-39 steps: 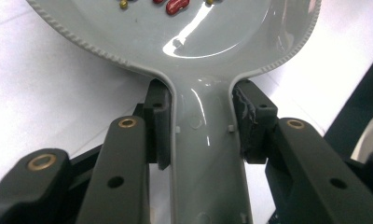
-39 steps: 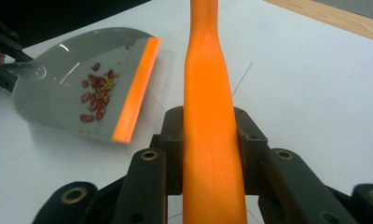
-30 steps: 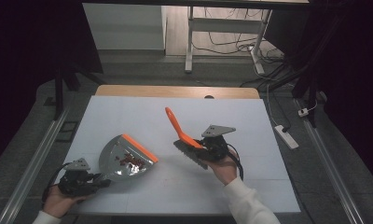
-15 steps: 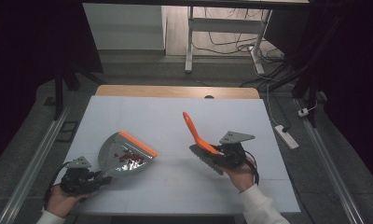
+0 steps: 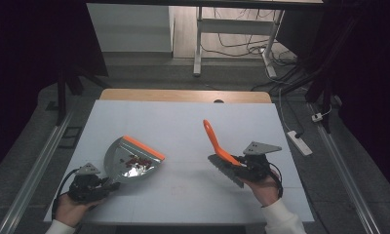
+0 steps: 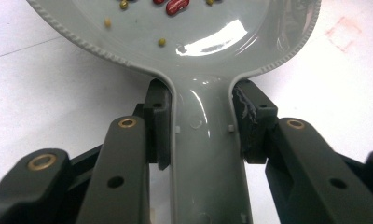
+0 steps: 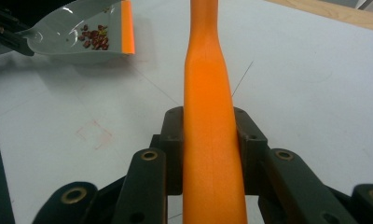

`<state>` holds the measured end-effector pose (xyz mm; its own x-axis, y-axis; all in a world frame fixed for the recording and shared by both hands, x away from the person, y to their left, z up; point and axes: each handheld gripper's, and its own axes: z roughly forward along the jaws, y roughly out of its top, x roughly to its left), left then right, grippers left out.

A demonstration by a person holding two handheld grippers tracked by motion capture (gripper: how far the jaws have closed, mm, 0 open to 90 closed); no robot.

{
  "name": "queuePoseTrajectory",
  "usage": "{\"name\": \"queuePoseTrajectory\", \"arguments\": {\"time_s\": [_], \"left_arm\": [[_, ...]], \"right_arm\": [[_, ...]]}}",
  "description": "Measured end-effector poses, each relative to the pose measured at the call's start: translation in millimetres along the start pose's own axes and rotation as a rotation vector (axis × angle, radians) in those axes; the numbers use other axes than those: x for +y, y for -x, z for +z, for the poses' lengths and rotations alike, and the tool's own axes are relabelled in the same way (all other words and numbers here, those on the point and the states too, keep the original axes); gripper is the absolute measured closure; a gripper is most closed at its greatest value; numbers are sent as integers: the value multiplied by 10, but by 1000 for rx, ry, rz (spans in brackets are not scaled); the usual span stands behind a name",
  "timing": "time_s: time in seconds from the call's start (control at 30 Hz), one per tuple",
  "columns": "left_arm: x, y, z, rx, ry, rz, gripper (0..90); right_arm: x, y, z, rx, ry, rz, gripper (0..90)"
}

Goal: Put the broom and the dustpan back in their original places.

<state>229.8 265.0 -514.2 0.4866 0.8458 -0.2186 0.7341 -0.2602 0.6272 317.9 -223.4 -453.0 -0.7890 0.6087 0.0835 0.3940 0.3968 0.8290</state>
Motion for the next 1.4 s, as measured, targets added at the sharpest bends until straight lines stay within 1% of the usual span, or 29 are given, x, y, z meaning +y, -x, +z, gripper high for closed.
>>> {"name": "queuePoseTrajectory", "arguments": {"time_s": [0.03,0.1,0.2,0.37,0.53,0.67,0.7,0.83,0.97,1.07,1.17,1.27,1.4], "left_arm": [[3,9,6,10,1,-4,620],[7,26,16,30,4,-12,620],[13,42,26,34,17,-33,621],[25,42,52,45,36,-65,620],[20,28,72,68,55,-90,620],[11,-3,78,70,62,-111,620],[8,-6,78,73,64,-117,620],[-1,-15,68,74,74,-135,620],[-14,-8,70,88,78,-156,620],[-35,-4,88,95,75,-184,620],[-51,9,102,115,79,-207,620],[-46,16,97,120,94,-235,619],[-32,46,127,126,91,-244,619]], "right_arm": [[-12,6,-12,1,-3,2,693],[-39,21,-35,7,-3,20,693],[-88,35,-53,23,-1,49,693],[-151,27,-64,29,-15,70,693],[-207,23,-62,28,-35,78,693],[-230,27,-65,16,-43,85,693],[-240,28,-69,16,-43,94,693],[-276,16,-71,13,-53,98,693],[-284,-2,-78,5,-59,97,693],[-297,-12,-99,9,-57,108,693],[-316,-28,-116,13,-61,116,693],[-338,-32,-128,14,-66,129,693],[-358,-30,-143,11,-70,139,693]]}}
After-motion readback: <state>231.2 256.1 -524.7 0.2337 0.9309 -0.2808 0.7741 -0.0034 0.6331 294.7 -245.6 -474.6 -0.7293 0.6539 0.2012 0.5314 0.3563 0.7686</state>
